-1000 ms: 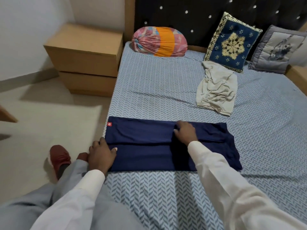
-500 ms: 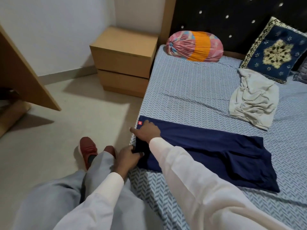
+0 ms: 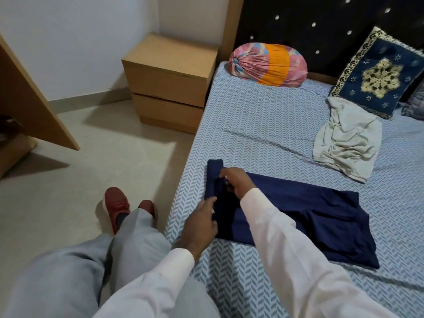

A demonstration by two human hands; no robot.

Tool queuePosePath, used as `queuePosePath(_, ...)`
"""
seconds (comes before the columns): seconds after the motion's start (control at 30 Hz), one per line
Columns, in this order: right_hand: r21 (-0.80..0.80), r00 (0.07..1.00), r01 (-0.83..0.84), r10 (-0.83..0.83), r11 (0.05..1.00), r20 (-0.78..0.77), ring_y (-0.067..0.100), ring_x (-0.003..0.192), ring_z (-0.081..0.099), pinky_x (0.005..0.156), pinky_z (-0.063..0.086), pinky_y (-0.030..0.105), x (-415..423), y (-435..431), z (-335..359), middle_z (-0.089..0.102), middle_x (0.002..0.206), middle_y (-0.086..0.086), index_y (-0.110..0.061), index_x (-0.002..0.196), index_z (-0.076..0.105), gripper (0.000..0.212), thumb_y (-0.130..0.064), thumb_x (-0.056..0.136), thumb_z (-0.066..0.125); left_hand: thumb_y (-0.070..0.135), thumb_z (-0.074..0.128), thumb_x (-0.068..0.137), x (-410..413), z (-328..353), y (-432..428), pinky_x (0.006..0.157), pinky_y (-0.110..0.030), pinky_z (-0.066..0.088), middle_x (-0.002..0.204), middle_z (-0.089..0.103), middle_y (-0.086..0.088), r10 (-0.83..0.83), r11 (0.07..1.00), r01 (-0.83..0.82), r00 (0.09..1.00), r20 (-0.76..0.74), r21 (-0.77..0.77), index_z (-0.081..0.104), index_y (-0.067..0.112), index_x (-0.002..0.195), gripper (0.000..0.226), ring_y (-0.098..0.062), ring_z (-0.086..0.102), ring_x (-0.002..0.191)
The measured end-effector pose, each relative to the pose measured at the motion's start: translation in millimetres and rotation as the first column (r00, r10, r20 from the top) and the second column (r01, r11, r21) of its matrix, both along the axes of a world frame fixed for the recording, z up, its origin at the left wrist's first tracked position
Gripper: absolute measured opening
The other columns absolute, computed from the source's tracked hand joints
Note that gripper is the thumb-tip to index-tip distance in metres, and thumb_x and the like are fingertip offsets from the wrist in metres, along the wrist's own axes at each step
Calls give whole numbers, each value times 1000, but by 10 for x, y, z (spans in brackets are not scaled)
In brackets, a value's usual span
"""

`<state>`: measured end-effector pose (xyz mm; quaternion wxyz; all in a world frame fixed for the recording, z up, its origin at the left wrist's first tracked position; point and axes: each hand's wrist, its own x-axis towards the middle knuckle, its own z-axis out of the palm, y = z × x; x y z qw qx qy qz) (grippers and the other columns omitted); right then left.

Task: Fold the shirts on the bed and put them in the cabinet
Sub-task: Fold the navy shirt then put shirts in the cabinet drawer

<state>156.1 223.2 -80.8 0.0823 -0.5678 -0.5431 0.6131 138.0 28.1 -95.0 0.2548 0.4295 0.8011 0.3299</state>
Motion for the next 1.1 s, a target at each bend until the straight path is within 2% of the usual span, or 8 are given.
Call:
queuePosePath(0.13,121,990,-70,54,990,127,19,70,55,63,54,35,206,133,-160,55,74,5,-20,72,49,26,-8,77,72,4,50,87,135,-105,52,86,-38,50,119,51,-5,-284,944,246,945,-163,-221,40,19,144,59,-24,54,109)
queuePosePath(0.27,308,934,-203,90,929,346,26,85,66,77,59,40,195,97,-165,65,96,5,-21,94,53,28,-19,72,70,26,59,91,64,-185,49,90,-35,49,120,53,-3,-343,924,326,938,-54,-201,35,19,151,65,-19,55,110)
queuePosePath(0.47,684,814,-505,26,526,580,38,114,51,84,46,43,139,-143,-179,52,124,15,-11,124,52,39,-18,86,60,46,66,87,-112,-243,10,88,-39,51,117,56,-4,256,967,-256,967,-16,-13,52,20,126,49,-24,60,103)
queuePosePath(0.57,543,683,-668,130,508,719,35,121,50,97,39,46,32,-274,-209,55,133,13,-12,125,57,49,-51,97,45,49,73,77,-153,-295,55,79,-38,53,108,63,-3,238,938,-226,971,12,-262,47,19,115,55,-29,64,97)
queuePosePath(0.67,382,527,-777,184,500,830,34,124,46,102,34,49,-101,-405,-144,51,137,10,-11,135,53,82,-74,86,43,39,74,80,-70,-297,153,73,-30,51,107,70,-2,164,959,-94,954,252,-268,59,18,117,45,-22,66,93)
queuePosePath(0.83,200,467,-789,355,580,810,26,113,59,83,44,35,-286,-467,34,59,125,6,-8,128,57,42,-27,91,53,23,78,81,-116,-253,125,84,-38,56,108,72,-9,183,983,-133,773,607,-128,69,12,109,32,-23,67,95)
queuePosePath(1.0,294,524,-801,374,521,765,36,107,62,73,51,39,-610,-675,216,58,123,17,-10,152,20,71,-15,89,52,30,75,80,-446,-104,-200,67,-28,51,83,69,3,250,968,-214,820,515,-128,59,25,82,17,-17,65,79)
queuePosePath(1.1,325,529,-832,468,450,708,35,102,61,69,46,36,-998,-837,339,58,116,15,-18,140,38,58,-10,84,49,37,72,79,-724,53,-478,71,-38,52,83,69,-3,335,942,-316,855,395,-115,58,19,83,23,-25,65,80)
